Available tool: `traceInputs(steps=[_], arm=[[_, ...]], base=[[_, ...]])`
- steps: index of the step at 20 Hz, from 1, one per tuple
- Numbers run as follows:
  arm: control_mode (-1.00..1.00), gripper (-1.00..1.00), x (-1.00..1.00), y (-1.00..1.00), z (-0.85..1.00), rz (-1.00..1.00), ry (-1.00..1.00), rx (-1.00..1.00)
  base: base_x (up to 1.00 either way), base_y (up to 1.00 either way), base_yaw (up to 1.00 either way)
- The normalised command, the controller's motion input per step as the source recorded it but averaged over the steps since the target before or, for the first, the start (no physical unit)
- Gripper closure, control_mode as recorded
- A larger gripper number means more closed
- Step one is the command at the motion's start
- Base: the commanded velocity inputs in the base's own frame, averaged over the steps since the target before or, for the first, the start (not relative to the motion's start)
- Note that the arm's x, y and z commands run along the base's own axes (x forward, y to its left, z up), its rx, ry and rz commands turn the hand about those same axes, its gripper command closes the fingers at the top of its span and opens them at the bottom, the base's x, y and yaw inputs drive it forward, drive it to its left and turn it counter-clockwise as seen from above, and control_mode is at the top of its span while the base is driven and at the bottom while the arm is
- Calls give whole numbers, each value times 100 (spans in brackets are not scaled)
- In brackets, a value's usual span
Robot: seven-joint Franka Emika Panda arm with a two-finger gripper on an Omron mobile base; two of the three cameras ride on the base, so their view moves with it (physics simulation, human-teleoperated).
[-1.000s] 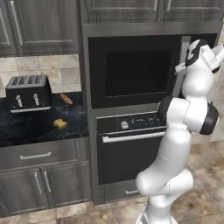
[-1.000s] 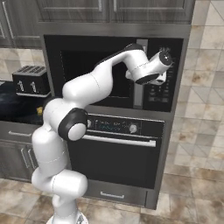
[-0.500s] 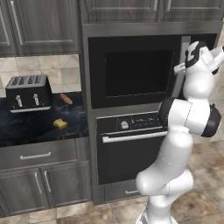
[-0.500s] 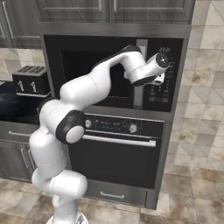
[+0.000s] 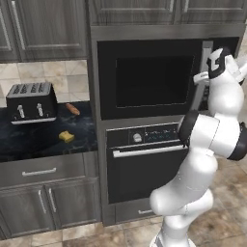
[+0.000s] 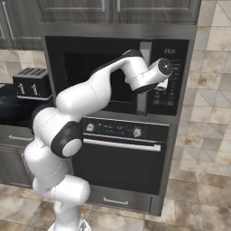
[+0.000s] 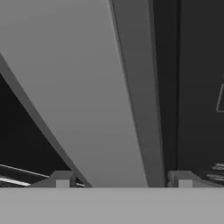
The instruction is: Place the sponge inside the microwave to prepare for sanitizing.
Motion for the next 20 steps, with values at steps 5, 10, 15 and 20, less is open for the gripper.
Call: traceInputs(steps=[5, 10, 15, 20], arm=[[-100, 100, -53, 19, 0, 2, 0, 5], [-100, 100, -69, 14, 0, 0, 0, 2], [-100, 100, -70, 14, 1, -3, 1, 3], [-100, 100, -64, 18, 2, -7, 1, 2]], base=[[0, 0, 0], [0, 0, 0], [0, 0, 0], [0, 0, 0]])
